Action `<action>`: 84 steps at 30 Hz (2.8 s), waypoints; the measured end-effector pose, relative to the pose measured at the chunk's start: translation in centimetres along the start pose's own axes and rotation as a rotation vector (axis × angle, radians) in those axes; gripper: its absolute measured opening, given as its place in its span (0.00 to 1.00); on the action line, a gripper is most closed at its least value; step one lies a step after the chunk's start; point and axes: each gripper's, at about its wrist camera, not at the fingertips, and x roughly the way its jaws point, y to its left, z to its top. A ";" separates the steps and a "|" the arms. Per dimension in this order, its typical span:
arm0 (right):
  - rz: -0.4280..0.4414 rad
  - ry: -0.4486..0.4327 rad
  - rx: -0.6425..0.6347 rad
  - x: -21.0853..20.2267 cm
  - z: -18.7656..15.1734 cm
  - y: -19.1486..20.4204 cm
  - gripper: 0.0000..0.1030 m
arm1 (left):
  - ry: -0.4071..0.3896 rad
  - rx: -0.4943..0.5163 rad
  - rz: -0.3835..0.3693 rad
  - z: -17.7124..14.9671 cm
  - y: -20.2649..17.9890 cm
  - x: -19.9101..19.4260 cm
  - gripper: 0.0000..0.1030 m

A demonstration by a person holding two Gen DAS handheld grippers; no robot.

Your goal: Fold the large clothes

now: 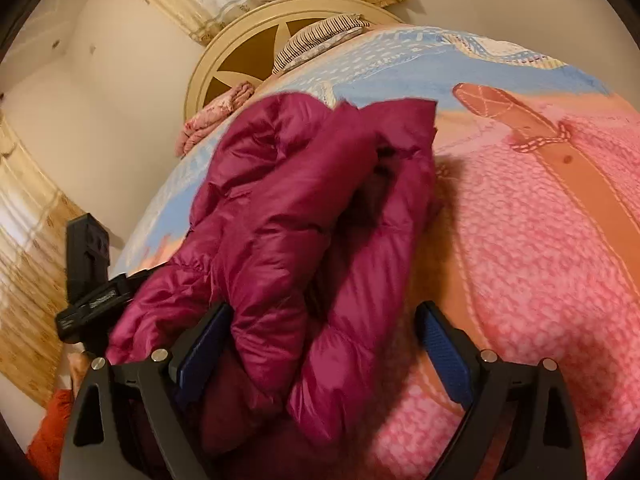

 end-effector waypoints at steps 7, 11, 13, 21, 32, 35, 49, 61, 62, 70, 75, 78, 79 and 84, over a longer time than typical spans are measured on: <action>-0.009 0.051 -0.050 1.2 -0.8 2.0 0.38 | -0.020 0.031 -0.081 -0.5 -2.0 -0.5 0.62; -0.016 0.031 -0.072 -0.8 -0.4 2.8 0.24 | -0.038 0.060 -0.049 -0.3 -4.0 -1.6 0.53; -0.020 0.004 -0.086 -2.5 -0.2 3.1 0.23 | -0.054 0.060 -0.069 -0.3 -5.4 -2.7 0.53; -0.055 -0.114 -0.133 -13.2 1.1 1.8 0.22 | -0.108 0.108 -0.180 -0.7 -13.6 -6.3 0.53; -0.314 -0.151 -0.114 -23.4 1.3 -7.7 0.22 | -0.012 0.180 -0.236 -2.5 -27.5 1.9 0.53; -0.348 -0.138 -0.090 -24.1 1.0 -10.7 0.22 | 0.008 0.197 -0.199 -3.2 -29.4 3.8 0.53; -0.393 -0.016 -0.061 -16.4 2.2 -19.3 0.22 | -0.016 0.337 0.128 -6.0 -32.0 8.6 0.54; -0.423 -0.101 -0.008 -19.6 0.6 -18.3 0.27 | -0.067 0.416 0.248 -6.3 -32.5 9.9 0.67; -0.437 -0.126 -0.010 -20.8 0.2 -17.7 0.27 | -0.065 0.414 0.246 -6.3 -32.4 10.0 0.67; -0.455 -0.169 -0.083 -25.2 -3.2 -13.6 0.24 | -0.064 0.418 0.253 -6.6 -32.6 10.1 0.67; -0.429 -0.072 0.028 -22.3 -4.3 -15.4 0.20 | -0.062 0.436 0.266 -6.8 -33.1 10.0 0.67; -0.422 -0.061 0.068 -21.5 -4.9 -16.3 0.20 | -0.066 0.443 0.276 -6.8 -33.3 10.1 0.67; -0.427 -0.061 0.069 -21.3 -5.1 -16.3 0.20 | -0.068 0.448 0.281 -6.9 -33.4 10.1 0.67; -0.485 -0.031 -0.008 -19.9 -5.2 -14.8 0.20 | -0.066 0.458 0.296 -7.0 -33.7 10.4 0.67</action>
